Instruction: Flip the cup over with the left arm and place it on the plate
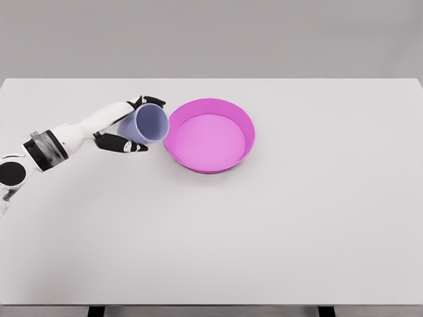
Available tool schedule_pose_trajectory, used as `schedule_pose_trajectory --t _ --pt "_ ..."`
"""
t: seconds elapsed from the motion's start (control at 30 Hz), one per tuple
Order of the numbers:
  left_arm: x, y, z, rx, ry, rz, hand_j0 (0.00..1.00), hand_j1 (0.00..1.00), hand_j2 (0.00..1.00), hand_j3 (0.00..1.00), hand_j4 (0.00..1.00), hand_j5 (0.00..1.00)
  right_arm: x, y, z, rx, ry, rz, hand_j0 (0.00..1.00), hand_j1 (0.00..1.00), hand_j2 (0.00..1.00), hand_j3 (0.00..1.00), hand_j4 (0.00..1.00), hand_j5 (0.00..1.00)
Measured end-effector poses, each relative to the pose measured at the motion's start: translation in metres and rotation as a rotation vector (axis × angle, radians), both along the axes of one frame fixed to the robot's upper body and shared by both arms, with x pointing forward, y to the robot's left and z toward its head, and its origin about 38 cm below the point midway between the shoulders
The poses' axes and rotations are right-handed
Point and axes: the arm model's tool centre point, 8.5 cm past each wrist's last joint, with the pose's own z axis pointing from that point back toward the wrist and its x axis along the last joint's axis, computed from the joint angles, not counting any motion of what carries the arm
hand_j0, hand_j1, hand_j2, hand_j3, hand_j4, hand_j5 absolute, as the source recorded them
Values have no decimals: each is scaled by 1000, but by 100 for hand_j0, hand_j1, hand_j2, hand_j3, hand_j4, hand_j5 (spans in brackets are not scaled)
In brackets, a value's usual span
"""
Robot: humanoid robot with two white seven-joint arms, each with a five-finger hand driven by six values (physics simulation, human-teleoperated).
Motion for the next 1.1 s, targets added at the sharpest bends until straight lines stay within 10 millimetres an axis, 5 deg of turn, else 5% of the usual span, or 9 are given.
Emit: schedule_pose_trajectory --t 0.4,1.1 --pt "9 -41 6 -252 65 -18 74 74 74 74 74 74 0 0 0 0 0 0 100 100 100 100 100 100" --pt "28 -102 -20 -531 229 19 76 76 76 76 76 76 0 0 0 0 0 0 100 100 100 100 100 100"
